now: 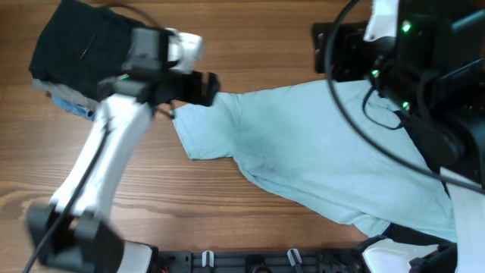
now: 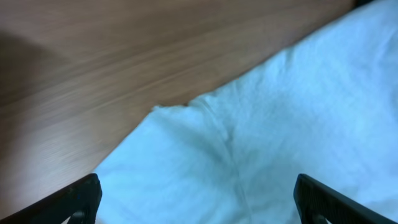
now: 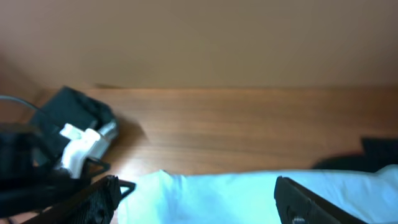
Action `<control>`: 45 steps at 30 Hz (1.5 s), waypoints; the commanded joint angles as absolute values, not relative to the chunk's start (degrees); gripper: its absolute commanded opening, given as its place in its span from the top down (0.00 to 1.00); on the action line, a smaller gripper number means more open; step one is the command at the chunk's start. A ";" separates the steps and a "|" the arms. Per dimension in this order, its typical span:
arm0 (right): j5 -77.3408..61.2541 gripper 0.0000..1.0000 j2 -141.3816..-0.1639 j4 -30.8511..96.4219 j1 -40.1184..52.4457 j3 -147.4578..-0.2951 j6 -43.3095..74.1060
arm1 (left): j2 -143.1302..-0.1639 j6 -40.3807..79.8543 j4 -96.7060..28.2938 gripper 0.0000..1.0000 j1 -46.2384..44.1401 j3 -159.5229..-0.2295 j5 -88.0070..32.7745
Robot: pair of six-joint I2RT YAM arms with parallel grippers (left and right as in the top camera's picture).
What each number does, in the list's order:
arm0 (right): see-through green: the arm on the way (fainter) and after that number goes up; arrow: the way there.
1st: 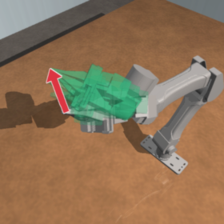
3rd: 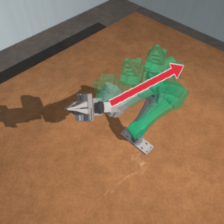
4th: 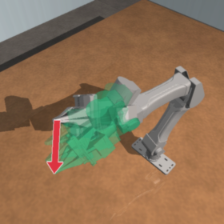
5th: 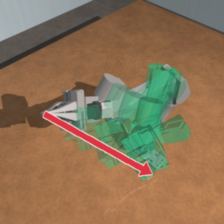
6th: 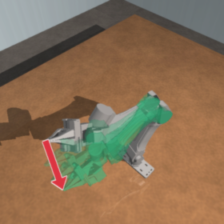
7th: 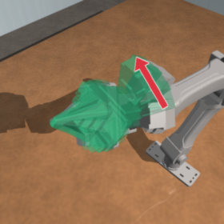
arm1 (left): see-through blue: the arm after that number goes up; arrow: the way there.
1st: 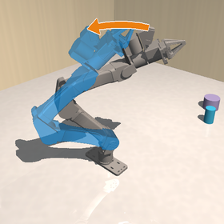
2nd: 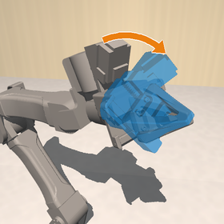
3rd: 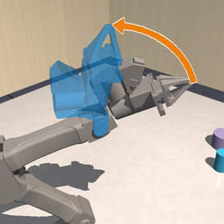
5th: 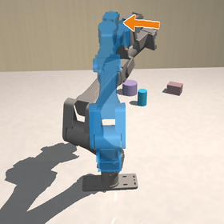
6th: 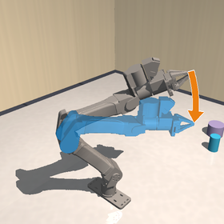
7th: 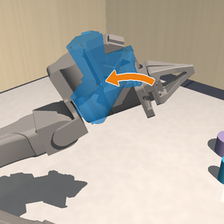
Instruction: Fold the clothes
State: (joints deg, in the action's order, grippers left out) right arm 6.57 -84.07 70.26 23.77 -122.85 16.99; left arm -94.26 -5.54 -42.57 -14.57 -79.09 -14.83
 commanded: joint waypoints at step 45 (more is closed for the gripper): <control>6.66 0.11 -85.01 74.63 21.67 -123.00 17.98 | -103.13 14.46 -39.44 0.35 -4.78 -51.55 -24.69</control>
